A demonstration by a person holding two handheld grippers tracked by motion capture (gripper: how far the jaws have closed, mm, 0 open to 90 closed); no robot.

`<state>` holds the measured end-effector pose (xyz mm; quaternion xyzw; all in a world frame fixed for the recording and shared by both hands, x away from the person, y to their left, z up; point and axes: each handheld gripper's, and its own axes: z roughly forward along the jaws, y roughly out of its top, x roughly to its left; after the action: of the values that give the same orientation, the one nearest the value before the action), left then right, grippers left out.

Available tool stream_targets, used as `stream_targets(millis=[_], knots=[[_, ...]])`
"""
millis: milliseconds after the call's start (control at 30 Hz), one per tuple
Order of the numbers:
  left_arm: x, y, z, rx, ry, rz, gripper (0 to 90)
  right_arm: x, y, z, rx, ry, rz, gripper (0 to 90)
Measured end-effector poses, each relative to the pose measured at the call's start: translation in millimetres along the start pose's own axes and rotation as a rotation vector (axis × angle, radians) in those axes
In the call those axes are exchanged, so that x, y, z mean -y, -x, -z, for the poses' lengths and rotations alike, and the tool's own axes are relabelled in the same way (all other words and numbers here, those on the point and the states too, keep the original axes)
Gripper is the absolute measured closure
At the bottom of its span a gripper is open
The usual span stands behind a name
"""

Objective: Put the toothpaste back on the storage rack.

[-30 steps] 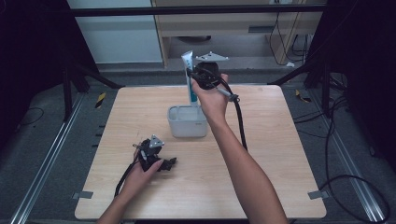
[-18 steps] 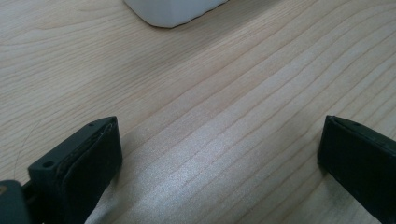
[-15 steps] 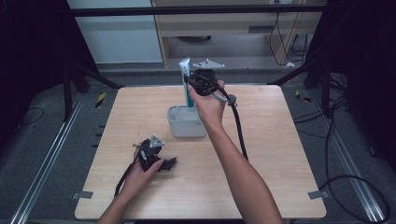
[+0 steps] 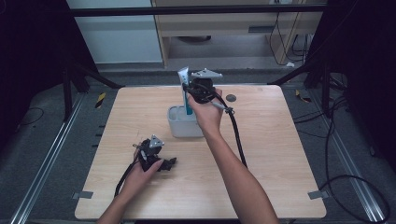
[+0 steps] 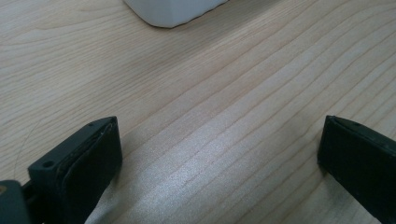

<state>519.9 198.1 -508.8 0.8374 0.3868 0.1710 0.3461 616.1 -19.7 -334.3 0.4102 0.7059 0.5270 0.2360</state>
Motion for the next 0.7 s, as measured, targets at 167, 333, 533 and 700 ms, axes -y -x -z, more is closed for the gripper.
stream_targets(millis=[167, 333, 533, 700], knots=[[0.0, -0.1, 0.0, 0.000, 0.000, 0.000, 0.0, 6.7, -1.0, -2.7, -0.003, -0.010, -0.002, 79.2], [-0.1, -0.1, 0.0, 0.001, 0.000, 0.000, 0.0, 10.6, -1.5, -5.0, -0.003, -0.019, -0.007, 79.2], [-0.1, -0.1, 0.0, 0.000, 0.000, -0.001, 0.0, 12.9, -0.9, -4.9, -0.004, -0.022, -0.008, 79.2], [0.0, 0.0, 0.0, 0.000, 0.000, 0.000, 0.0, 16.0, -1.5, -6.9, -0.007, -0.032, 0.001, 79.1]])
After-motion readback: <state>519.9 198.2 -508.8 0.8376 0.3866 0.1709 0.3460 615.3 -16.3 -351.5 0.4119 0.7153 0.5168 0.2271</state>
